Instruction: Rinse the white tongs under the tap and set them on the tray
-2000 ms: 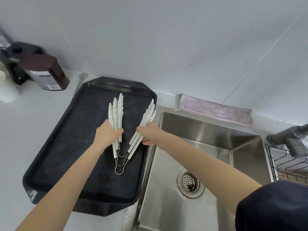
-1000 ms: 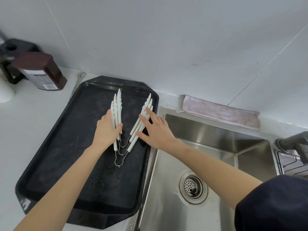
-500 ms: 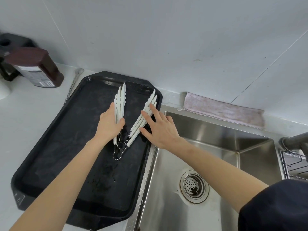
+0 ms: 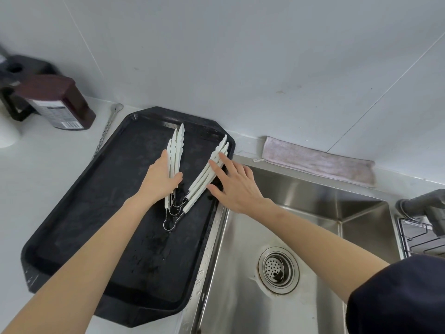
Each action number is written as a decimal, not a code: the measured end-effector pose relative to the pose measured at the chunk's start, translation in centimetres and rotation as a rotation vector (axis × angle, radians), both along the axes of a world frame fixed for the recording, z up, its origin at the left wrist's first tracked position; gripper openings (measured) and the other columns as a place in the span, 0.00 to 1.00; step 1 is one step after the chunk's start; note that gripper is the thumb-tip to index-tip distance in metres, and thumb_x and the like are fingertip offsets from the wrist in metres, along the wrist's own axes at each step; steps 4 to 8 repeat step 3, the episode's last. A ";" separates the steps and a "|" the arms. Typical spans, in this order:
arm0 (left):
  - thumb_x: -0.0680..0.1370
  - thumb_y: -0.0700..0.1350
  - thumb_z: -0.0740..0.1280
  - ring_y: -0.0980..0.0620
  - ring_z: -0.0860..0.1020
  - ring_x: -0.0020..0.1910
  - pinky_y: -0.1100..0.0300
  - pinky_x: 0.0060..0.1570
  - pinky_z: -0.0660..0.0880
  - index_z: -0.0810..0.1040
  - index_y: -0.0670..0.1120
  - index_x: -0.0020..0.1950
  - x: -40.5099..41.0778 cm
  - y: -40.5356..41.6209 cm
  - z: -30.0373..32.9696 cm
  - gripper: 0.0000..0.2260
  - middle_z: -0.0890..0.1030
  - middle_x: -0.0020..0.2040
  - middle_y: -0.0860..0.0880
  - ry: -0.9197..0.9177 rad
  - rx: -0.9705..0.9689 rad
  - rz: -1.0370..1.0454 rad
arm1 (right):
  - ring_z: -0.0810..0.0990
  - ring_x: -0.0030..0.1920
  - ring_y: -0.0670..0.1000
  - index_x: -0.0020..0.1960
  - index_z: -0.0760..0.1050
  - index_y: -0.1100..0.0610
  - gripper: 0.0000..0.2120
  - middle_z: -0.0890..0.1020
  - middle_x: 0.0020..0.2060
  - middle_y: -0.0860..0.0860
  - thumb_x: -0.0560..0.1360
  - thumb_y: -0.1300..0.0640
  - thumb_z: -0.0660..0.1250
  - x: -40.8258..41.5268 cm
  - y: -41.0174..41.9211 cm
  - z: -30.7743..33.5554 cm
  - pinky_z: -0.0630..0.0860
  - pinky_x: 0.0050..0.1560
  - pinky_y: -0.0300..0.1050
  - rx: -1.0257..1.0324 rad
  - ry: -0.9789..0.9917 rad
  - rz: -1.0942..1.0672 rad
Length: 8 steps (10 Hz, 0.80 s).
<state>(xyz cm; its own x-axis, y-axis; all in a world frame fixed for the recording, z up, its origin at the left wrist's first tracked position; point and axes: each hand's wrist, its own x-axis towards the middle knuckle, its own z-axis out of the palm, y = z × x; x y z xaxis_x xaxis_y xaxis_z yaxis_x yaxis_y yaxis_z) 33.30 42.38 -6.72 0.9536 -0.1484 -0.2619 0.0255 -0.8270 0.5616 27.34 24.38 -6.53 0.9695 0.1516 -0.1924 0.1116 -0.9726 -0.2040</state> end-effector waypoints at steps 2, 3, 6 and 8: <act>0.76 0.46 0.63 0.38 0.69 0.65 0.44 0.61 0.69 0.58 0.39 0.72 -0.3 -0.7 1.8 0.28 0.69 0.67 0.37 -0.045 0.087 -0.031 | 0.48 0.78 0.56 0.77 0.47 0.49 0.31 0.48 0.78 0.52 0.78 0.42 0.51 -0.8 -1.8 2.5 0.42 0.75 0.58 -0.002 0.021 -0.066; 0.75 0.48 0.63 0.40 0.69 0.65 0.42 0.62 0.68 0.58 0.39 0.72 -0.7 -2.2 4.0 0.29 0.70 0.67 0.39 -0.153 0.147 -0.085 | 0.45 0.78 0.56 0.77 0.46 0.49 0.32 0.47 0.78 0.51 0.78 0.41 0.52 -1.6 -3.1 4.7 0.39 0.75 0.58 -0.006 -0.029 -0.117; 0.75 0.48 0.63 0.40 0.69 0.65 0.42 0.62 0.68 0.58 0.39 0.72 -0.7 -2.2 4.0 0.29 0.70 0.67 0.39 -0.153 0.147 -0.085 | 0.45 0.78 0.56 0.77 0.46 0.49 0.32 0.47 0.78 0.51 0.78 0.41 0.52 -1.6 -3.1 4.7 0.39 0.75 0.58 -0.006 -0.029 -0.117; 0.75 0.48 0.63 0.40 0.69 0.65 0.42 0.62 0.68 0.58 0.39 0.72 -0.7 -2.2 4.0 0.29 0.70 0.67 0.39 -0.153 0.147 -0.085 | 0.45 0.78 0.56 0.77 0.46 0.49 0.32 0.47 0.78 0.51 0.78 0.41 0.52 -1.6 -3.1 4.7 0.39 0.75 0.58 -0.006 -0.029 -0.117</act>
